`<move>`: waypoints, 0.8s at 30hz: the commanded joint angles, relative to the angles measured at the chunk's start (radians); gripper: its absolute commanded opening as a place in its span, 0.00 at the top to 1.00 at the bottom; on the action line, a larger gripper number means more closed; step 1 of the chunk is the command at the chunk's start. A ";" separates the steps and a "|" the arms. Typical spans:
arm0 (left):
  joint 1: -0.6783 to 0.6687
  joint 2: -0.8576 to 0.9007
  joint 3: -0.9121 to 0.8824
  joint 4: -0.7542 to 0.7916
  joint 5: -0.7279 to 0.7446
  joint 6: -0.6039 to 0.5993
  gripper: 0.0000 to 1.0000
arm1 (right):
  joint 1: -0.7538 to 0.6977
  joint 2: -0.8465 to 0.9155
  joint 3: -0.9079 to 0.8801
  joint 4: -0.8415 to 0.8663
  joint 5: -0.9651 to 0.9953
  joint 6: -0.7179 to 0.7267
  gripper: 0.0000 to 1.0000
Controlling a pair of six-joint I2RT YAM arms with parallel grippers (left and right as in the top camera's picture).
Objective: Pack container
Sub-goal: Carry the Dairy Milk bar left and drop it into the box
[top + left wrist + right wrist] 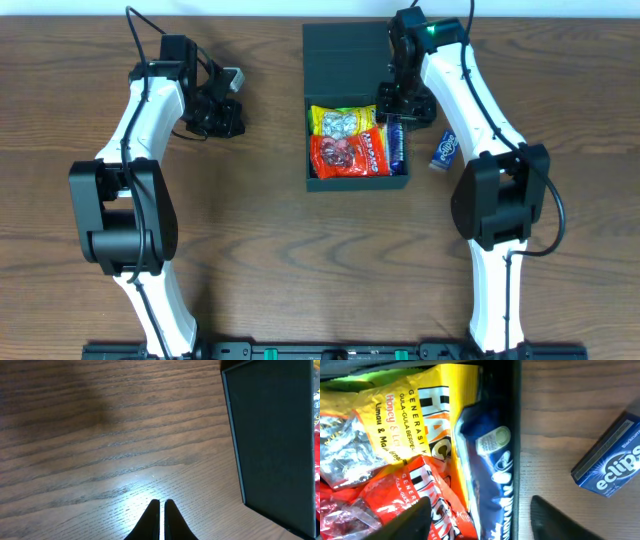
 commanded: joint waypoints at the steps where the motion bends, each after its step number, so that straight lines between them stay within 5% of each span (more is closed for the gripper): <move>1: 0.001 -0.026 0.018 0.000 0.011 0.015 0.94 | 0.018 -0.005 0.024 -0.016 0.004 0.012 0.35; 12: 0.001 -0.026 0.018 -0.001 0.011 0.015 0.93 | -0.110 -0.005 0.187 -0.101 0.108 0.154 0.36; 24: 0.001 -0.026 0.018 0.007 0.011 0.026 0.94 | -0.255 -0.004 -0.011 -0.013 0.084 0.175 0.35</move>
